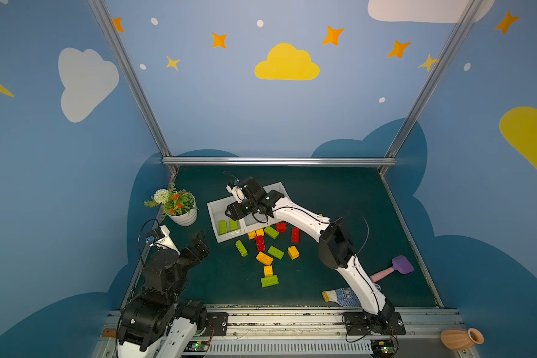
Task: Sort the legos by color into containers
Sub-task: 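Withdraw the right arm from the bin while the left gripper moves toward the bricks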
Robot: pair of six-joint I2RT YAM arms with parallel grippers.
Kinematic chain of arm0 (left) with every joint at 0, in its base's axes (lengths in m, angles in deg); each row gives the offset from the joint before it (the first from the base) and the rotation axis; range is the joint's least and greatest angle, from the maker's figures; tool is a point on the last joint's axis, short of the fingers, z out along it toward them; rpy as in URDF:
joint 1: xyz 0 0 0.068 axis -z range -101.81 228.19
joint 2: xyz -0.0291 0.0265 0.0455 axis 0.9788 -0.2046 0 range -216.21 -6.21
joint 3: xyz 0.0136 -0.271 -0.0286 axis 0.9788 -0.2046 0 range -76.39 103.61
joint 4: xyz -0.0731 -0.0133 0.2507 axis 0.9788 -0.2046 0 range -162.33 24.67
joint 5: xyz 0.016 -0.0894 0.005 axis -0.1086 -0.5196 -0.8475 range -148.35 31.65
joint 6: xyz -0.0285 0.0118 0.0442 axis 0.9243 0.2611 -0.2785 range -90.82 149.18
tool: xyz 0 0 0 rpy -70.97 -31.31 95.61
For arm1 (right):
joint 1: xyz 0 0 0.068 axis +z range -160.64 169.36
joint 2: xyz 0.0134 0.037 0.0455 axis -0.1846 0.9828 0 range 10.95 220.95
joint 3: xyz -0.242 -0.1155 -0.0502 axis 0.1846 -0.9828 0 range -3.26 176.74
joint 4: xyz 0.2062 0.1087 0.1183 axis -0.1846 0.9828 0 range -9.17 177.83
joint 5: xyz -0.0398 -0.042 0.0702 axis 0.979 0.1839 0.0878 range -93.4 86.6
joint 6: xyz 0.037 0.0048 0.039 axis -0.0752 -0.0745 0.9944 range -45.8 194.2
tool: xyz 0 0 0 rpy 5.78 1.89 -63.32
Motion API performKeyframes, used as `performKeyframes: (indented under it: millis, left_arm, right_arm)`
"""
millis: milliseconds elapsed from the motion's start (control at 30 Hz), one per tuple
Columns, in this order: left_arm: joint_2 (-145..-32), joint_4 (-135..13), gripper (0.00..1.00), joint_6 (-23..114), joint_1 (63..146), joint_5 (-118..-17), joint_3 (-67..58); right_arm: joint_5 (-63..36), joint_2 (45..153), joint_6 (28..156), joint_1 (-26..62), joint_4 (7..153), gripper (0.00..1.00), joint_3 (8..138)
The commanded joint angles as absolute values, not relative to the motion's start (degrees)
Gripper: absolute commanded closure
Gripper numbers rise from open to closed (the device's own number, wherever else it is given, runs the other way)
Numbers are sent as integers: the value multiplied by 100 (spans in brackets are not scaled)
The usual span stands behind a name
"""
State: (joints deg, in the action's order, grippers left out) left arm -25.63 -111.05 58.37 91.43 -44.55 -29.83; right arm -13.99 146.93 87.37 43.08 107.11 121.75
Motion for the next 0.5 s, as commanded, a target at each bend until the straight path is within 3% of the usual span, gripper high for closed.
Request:
performKeyframes:
  millis: [0, 467]
  left_arm:
    - [-2631, -11091, 0, 5740, 9104, -4479, -3007]
    - [-4229, -11175, 0, 5895, 9215, -5034, -2877]
  right_arm:
    - [-1191, 13471, 8585, 4298, 10002, 26, 11332]
    - [-12, 8969, 9191, 3890, 9274, 17, 6085]
